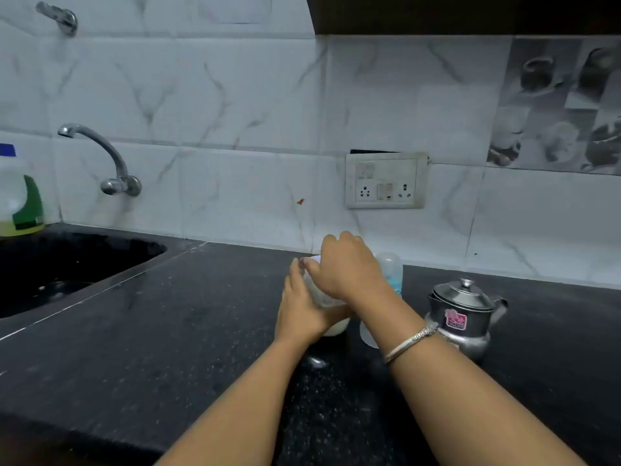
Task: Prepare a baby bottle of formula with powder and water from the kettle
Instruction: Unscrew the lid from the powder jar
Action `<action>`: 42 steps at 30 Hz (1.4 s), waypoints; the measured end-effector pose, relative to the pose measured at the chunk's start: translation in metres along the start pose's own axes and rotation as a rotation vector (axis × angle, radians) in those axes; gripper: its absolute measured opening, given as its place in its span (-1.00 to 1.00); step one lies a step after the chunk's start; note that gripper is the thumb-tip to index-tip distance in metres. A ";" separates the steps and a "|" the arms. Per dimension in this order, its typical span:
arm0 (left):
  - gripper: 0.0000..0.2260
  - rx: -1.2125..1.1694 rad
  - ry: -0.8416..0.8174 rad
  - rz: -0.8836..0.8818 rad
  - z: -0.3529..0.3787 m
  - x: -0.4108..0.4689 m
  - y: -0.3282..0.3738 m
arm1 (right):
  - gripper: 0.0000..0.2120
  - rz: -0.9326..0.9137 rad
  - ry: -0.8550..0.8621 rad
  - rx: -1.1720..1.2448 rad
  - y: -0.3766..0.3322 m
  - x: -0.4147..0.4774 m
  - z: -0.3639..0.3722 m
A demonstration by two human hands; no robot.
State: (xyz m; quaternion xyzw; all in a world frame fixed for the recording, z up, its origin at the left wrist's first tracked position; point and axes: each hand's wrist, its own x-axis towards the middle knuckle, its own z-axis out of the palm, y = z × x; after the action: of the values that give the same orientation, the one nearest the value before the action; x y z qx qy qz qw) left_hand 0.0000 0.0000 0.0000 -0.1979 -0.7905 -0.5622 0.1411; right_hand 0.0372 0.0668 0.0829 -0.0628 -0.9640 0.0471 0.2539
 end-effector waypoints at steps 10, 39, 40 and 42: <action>-0.62 0.029 -0.188 0.041 -0.008 0.019 -0.005 | -0.43 0.058 -0.003 -0.070 0.002 0.015 0.028; -0.36 -0.189 -0.219 0.088 -0.007 0.020 -0.029 | -0.53 -0.041 -0.065 0.117 0.007 0.003 0.010; -0.36 -0.182 -0.224 0.087 -0.007 0.021 -0.028 | -0.51 -0.020 -0.043 0.021 0.006 0.001 0.011; -0.33 -0.216 -0.238 0.070 -0.007 0.021 -0.027 | -0.43 0.022 -0.026 -0.112 0.004 0.000 0.014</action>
State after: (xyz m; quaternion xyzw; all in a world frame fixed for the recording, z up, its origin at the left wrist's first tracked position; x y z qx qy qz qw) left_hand -0.0311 -0.0110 -0.0114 -0.3045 -0.7293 -0.6112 0.0440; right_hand 0.0311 0.0702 0.0704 -0.0871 -0.9677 -0.0034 0.2366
